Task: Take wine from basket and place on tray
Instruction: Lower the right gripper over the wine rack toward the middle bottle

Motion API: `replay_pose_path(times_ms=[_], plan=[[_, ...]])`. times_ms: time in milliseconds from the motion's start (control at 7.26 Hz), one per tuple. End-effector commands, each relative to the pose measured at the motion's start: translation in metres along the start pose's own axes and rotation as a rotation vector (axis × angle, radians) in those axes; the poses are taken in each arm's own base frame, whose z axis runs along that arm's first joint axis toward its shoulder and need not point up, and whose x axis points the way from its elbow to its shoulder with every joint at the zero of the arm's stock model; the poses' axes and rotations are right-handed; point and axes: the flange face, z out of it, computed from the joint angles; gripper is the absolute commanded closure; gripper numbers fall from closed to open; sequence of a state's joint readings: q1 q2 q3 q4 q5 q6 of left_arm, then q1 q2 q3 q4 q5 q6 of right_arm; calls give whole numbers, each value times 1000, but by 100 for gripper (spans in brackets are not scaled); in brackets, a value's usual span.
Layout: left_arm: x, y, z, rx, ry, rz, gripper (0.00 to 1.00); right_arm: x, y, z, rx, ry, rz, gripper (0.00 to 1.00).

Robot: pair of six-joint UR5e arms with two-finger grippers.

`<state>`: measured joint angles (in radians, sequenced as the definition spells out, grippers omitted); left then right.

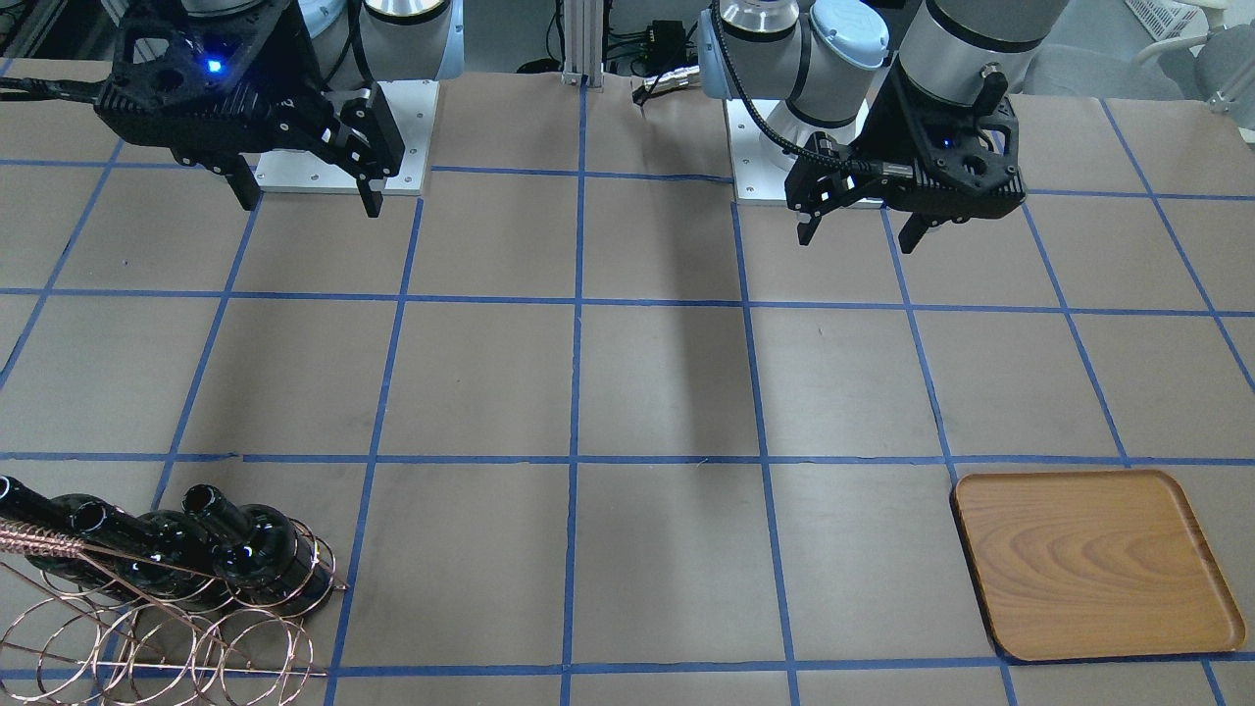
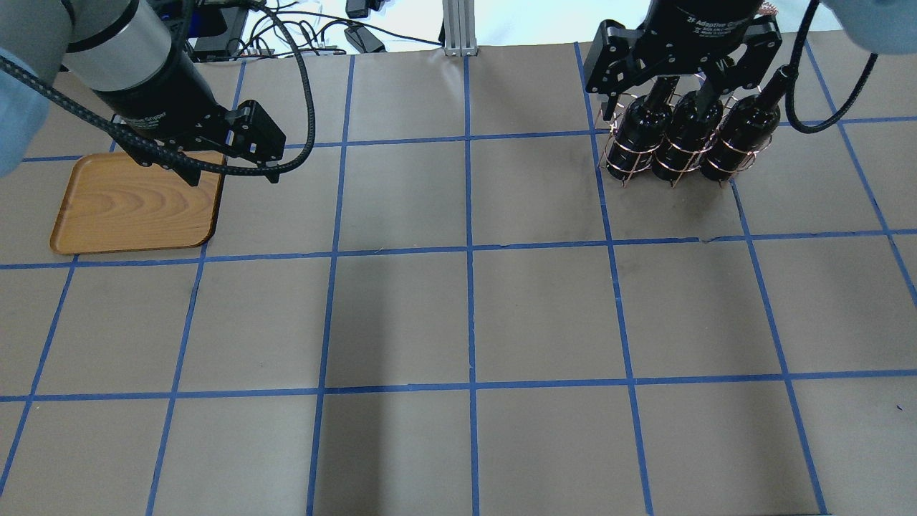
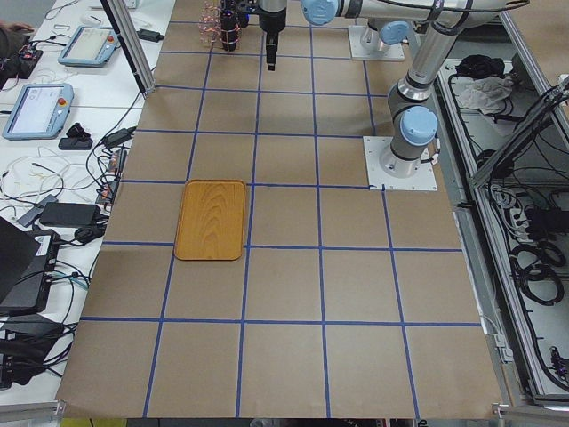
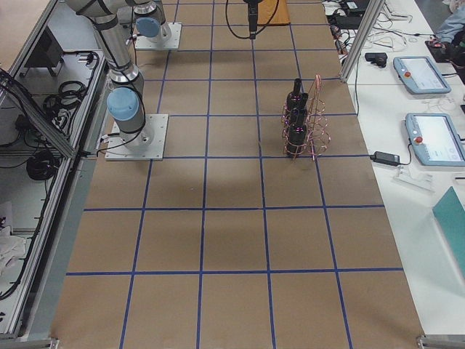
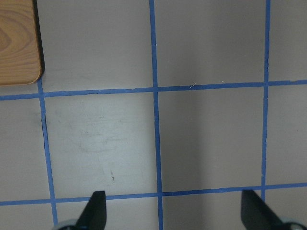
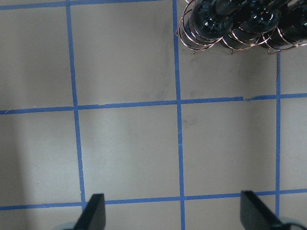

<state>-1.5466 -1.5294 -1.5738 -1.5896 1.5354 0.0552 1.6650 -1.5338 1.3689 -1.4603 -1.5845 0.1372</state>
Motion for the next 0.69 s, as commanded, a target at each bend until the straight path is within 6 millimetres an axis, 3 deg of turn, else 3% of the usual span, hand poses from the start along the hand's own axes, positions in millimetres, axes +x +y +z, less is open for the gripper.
replay_pose_path(times_ms=[0,275,551], plan=[[0,0,0,2,0,0,0,0,0,1,-2,2,0,0],[0,-1,-1,5,-2,0,0,1,0,1,-5,5,0,0],[-1,-1,0,3,-2,3,0,10,2,23,-70,11,10,0]])
